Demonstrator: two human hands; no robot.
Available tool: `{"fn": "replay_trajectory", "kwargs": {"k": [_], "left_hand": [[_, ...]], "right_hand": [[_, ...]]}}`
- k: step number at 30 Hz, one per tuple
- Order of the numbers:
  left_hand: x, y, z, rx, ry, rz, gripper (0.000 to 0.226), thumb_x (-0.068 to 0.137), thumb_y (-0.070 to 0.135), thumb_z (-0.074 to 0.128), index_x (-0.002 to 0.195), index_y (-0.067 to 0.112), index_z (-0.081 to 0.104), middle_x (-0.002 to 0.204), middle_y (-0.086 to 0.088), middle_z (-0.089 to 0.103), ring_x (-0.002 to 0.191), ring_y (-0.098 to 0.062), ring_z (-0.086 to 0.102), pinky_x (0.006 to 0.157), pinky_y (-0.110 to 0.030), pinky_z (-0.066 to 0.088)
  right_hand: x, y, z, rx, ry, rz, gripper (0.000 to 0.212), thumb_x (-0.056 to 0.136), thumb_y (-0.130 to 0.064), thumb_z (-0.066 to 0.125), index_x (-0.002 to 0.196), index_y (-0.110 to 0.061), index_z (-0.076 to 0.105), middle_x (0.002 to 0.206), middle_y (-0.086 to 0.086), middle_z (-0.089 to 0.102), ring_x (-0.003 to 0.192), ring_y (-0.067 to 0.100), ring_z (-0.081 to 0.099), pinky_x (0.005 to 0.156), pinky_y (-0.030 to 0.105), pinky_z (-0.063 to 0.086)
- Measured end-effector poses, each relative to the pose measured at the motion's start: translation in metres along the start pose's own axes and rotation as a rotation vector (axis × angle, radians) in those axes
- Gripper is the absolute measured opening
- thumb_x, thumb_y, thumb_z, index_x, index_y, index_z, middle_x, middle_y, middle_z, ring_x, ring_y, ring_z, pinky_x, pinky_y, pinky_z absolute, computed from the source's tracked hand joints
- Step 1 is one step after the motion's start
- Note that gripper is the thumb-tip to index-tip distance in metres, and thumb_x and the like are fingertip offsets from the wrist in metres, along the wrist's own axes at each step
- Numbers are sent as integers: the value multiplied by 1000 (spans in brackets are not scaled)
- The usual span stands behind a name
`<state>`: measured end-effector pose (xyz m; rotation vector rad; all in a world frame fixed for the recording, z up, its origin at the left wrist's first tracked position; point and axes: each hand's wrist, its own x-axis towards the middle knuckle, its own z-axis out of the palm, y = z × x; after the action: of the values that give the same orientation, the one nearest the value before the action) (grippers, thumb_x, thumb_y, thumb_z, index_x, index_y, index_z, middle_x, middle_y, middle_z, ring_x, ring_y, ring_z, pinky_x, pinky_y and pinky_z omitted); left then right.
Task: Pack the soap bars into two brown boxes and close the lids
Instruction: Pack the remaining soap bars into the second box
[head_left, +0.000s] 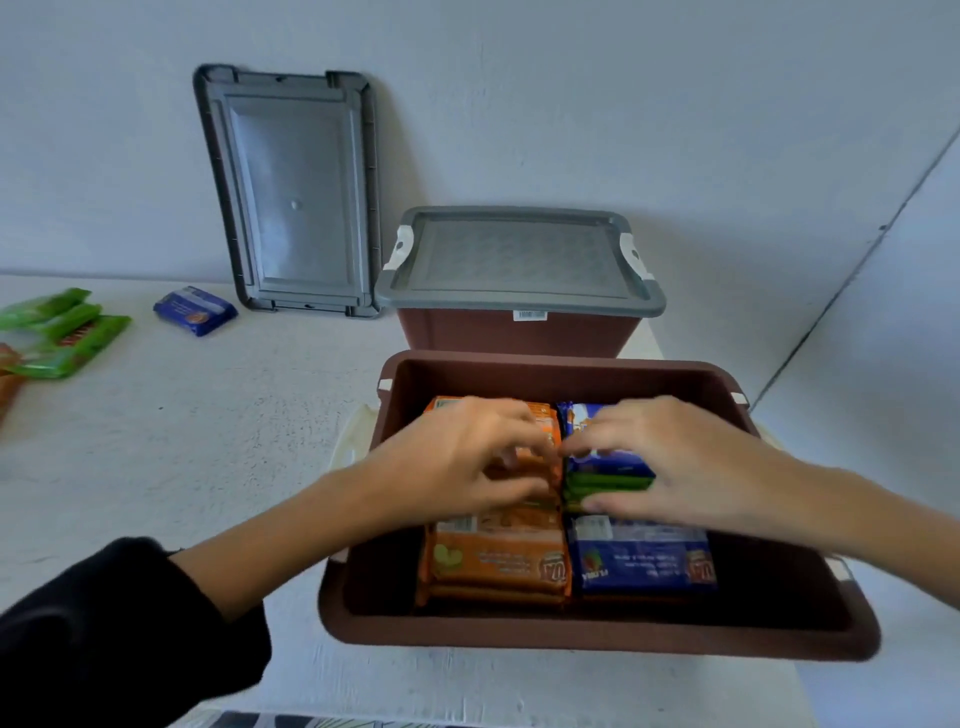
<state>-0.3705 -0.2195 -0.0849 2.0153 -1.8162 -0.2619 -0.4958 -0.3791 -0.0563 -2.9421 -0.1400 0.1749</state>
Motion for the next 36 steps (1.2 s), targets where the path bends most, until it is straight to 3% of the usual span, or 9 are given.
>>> {"fn": "replay_trajectory", "kwargs": {"k": [3, 6, 9, 16, 18, 21, 26, 32, 36], "left_hand": [[-12, -16, -33, -64, 186, -61, 17, 86, 25, 63, 100, 18, 70, 96, 6, 63, 81, -5, 64, 69, -23, 55], [-36, -46, -66, -47, 321, -179, 16, 84, 19, 65, 99, 18, 69, 91, 8, 64, 80, -3, 64, 69, -19, 55], [-73, -85, -94, 2, 445, -357, 18, 84, 21, 64, 102, 19, 68, 93, 11, 62, 85, -4, 64, 71, -17, 55], [-184, -183, -144, 74, 640, -804, 20, 83, 22, 65, 102, 19, 67, 105, -2, 65, 94, -15, 63, 84, -31, 51], [-214, -211, -154, 74, 677, -940, 26, 82, 23, 65, 108, 19, 66, 113, -5, 62, 100, -20, 61, 89, -33, 48], [-253, -253, -165, 84, 661, -1148, 37, 82, 27, 66, 118, 20, 60, 121, -10, 54, 112, -25, 54, 91, -33, 42], [-302, -313, -151, 16, 525, -1464, 61, 81, 35, 63, 135, 16, 40, 134, -16, 37, 124, -33, 39, 97, -40, 38], [-333, -371, -148, -51, 551, -1483, 80, 80, 45, 64, 144, 18, 24, 145, -15, 22, 135, -34, 20, 105, -50, 30], [-333, -406, -148, -55, 490, -1459, 80, 80, 48, 63, 144, 22, 24, 148, -10, 24, 137, -31, 19, 107, -52, 28]], "right_hand": [[30, -15, -23, 25, 102, -13, 45, 80, -42, 64, 123, -32, 57, 110, -14, 62, 92, 1, 59, 82, 23, 50], [74, -37, -39, 48, 173, -82, 47, 80, -38, 65, 125, -28, 57, 114, -10, 64, 94, -2, 56, 80, 16, 47], [130, -66, -44, 58, 166, -148, 48, 80, -36, 66, 126, -24, 56, 109, -2, 67, 90, 3, 58, 80, 25, 50], [279, -150, -40, 41, 175, -288, 47, 81, -31, 67, 126, -22, 56, 114, 3, 64, 96, 18, 60, 87, 37, 49], [323, -174, -33, 66, 170, -291, 47, 80, -30, 66, 125, -24, 56, 115, 4, 64, 94, 16, 59, 84, 34, 49], [385, -206, -18, 116, 116, -296, 49, 82, -29, 66, 128, -21, 53, 118, 7, 62, 98, 17, 56, 81, 27, 43], [474, -250, 22, 155, 75, -283, 57, 80, -30, 68, 132, -21, 48, 126, 14, 55, 114, 25, 54, 87, 32, 43], [560, -281, 68, 103, 108, -214, 77, 77, -45, 69, 141, -24, 33, 135, 17, 37, 128, 34, 32, 100, 42, 39], [598, -289, 83, 137, 99, -189, 75, 80, -50, 63, 143, -29, 29, 144, 16, 27, 135, 33, 23, 105, 43, 33]]}}
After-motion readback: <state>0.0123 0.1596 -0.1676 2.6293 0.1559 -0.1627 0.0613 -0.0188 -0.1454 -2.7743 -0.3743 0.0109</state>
